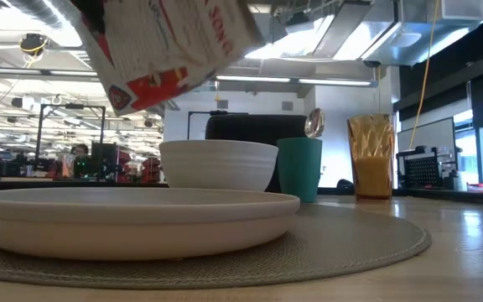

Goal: Arrange a breakfast setting
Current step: Pour the cereal from the cereal box into the white bowl

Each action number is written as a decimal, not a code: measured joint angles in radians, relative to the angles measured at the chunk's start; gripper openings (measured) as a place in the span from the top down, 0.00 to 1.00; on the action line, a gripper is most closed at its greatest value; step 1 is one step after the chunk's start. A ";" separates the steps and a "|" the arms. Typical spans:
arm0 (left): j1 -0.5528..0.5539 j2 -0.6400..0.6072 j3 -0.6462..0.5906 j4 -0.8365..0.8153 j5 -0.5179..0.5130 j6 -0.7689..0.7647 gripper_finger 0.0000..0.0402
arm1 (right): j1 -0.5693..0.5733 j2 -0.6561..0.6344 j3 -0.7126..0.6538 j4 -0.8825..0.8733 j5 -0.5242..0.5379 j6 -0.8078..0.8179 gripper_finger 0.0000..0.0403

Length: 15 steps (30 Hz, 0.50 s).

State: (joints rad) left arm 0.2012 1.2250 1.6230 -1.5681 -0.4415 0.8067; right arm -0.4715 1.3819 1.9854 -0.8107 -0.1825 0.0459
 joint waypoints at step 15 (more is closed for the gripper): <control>0.057 0.052 -0.001 0.002 -0.144 0.240 0.52 | 0.001 0.001 0.000 -0.030 -0.001 0.006 0.47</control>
State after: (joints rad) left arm 0.2584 1.2767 1.6222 -1.5656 -0.5855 1.0464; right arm -0.4709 1.3827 1.9854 -0.8411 -0.1833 0.0523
